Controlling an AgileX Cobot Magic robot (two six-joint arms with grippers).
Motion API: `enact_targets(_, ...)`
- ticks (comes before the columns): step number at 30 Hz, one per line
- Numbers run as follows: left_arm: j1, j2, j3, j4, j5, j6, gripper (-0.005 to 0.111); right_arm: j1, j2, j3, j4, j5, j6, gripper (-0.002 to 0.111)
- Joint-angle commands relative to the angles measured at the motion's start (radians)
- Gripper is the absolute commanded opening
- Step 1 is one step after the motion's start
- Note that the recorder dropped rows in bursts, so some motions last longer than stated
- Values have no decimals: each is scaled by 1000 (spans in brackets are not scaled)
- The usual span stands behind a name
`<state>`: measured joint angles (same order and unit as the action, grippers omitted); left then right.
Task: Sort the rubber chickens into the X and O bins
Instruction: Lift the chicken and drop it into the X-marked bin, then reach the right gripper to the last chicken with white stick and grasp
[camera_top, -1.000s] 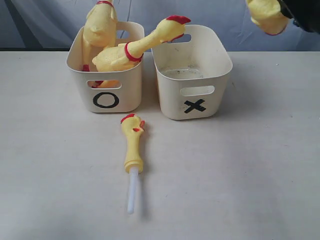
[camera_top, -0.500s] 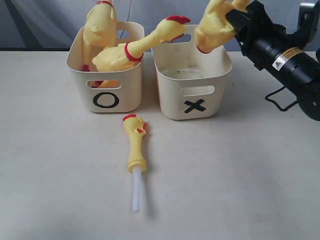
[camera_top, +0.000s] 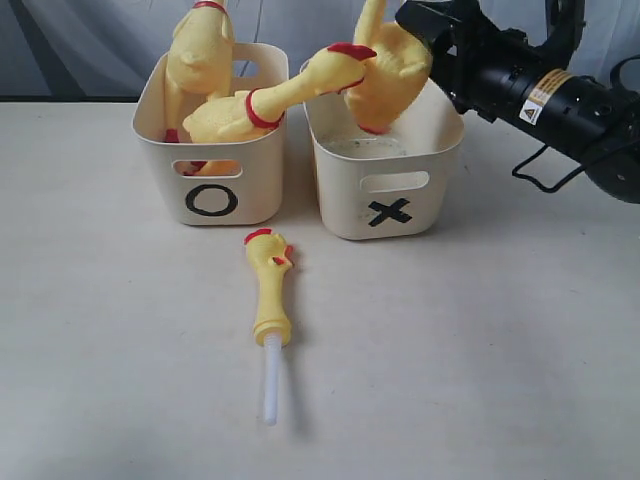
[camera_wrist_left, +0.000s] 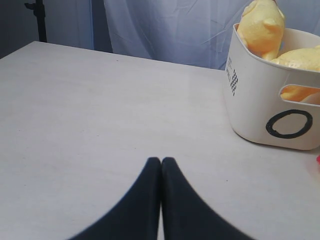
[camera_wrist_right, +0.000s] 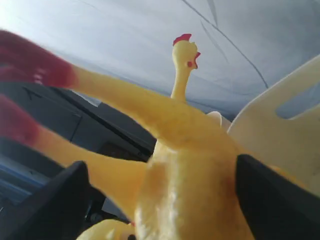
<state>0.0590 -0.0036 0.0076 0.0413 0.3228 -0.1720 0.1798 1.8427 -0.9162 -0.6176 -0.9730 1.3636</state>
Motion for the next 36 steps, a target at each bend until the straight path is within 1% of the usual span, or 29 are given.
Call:
enact_targets(1, -2, 4, -8, 2, -8, -1, 0, -4, -4, -6, -27, -33, 35, 77)
enact_targets(5, -2, 4, -8, 2, -8, -1, 0, -8, -34, -6, -123, -145, -4, 66)
enact_targets(7, -2, 4, -8, 2, -8, -1, 0, -15, -60, -6, -218, -143, -62, 65)
enact_targets(10, -2, 4, -8, 2, -8, -1, 0, -17, -120, -8, -484, -90, -72, 65)
enact_targets(11, -2, 4, -8, 2, -8, -1, 0, -7, -141, -8, -635, -52, -61, 65)
enact_targets(13, -2, 4, -8, 2, -8, -1, 0, 27, -174, -8, -846, 35, 26, 65)
enact_targets(14, -2, 4, -8, 2, -8, -1, 0, 56, -190, -8, -1008, 106, 109, 65)
enact_targets(15, -2, 4, -8, 2, -8, -1, 0, 90, -197, -8, -1108, 146, 162, 65)
enact_targets(17, -2, 4, -8, 2, -8, -1, 0, 155, -200, 2, -1127, 227, 230, 65)
enact_targets(19, -2, 4, -8, 2, -8, -1, 0, 208, -200, 2, -1127, 248, 241, 65)
enact_targets(22, -2, 4, -8, 2, -8, -1, 0, 320, -196, 2, -1127, 304, 288, 65)
enact_targets(26, -2, 4, -8, 2, -8, -1, 0, 468, -192, 2, -1127, 509, 319, 65)
enact_targets(30, -2, 4, -8, 2, -8, -1, 0, 560, -188, 2, -1127, 701, 322, 65)
enact_targets(34, -2, 4, -8, 2, -8, -1, 0, 626, -141, 4, -1127, 750, 379, 65)
enact_targets(35, -2, 4, -8, 2, -8, -1, 0, 641, -122, 4, -1127, 751, 355, 65)
enact_targets(36, -2, 4, -8, 2, -8, -1, 0, 654, -105, 4, -1127, 762, 271, 65)
